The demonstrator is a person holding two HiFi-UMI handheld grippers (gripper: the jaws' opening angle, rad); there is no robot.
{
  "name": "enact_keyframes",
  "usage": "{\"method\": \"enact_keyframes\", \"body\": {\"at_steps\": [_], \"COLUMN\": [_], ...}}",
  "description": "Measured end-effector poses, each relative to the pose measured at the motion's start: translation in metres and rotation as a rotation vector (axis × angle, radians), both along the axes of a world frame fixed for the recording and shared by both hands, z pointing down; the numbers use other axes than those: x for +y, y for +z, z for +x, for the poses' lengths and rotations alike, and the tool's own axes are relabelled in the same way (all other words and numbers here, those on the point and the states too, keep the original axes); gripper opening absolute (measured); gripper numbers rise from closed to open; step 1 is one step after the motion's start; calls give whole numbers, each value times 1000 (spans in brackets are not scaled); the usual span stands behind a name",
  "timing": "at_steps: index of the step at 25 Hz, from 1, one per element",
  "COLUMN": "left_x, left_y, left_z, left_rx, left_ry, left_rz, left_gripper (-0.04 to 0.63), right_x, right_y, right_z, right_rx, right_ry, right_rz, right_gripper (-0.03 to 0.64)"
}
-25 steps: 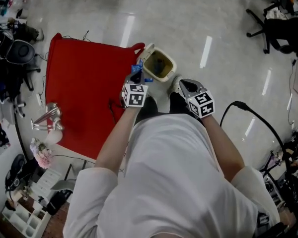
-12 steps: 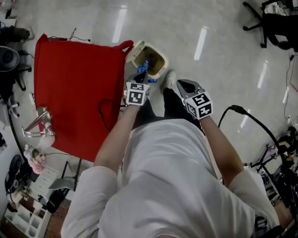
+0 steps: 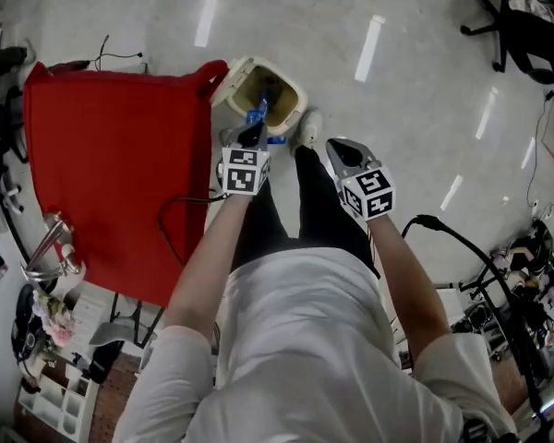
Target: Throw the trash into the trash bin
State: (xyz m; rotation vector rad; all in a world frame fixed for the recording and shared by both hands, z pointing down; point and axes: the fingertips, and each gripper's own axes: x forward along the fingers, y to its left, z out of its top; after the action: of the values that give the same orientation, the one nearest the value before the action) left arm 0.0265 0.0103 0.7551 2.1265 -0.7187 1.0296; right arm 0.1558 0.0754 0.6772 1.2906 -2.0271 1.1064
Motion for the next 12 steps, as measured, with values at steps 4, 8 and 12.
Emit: {"method": "enact_keyframes", "body": {"at_steps": [4, 8, 12], "left_x": [-8, -11, -15], "left_y": [14, 43, 68], "left_z": [1, 8, 13], "left_rx": [24, 34, 41], "left_ry": [-41, -39, -27], "left_rz": [-16, -55, -59], "left_gripper": [6, 6, 6], "right_x": [-7, -13, -17], "right_y": [31, 61, 94], "right_z": [7, 14, 25], "right_rx": [-12, -19, -24], "right_ry": [36, 59, 113], "right_rz": [-23, -27, -45], "right_gripper": [2, 2, 2]}}
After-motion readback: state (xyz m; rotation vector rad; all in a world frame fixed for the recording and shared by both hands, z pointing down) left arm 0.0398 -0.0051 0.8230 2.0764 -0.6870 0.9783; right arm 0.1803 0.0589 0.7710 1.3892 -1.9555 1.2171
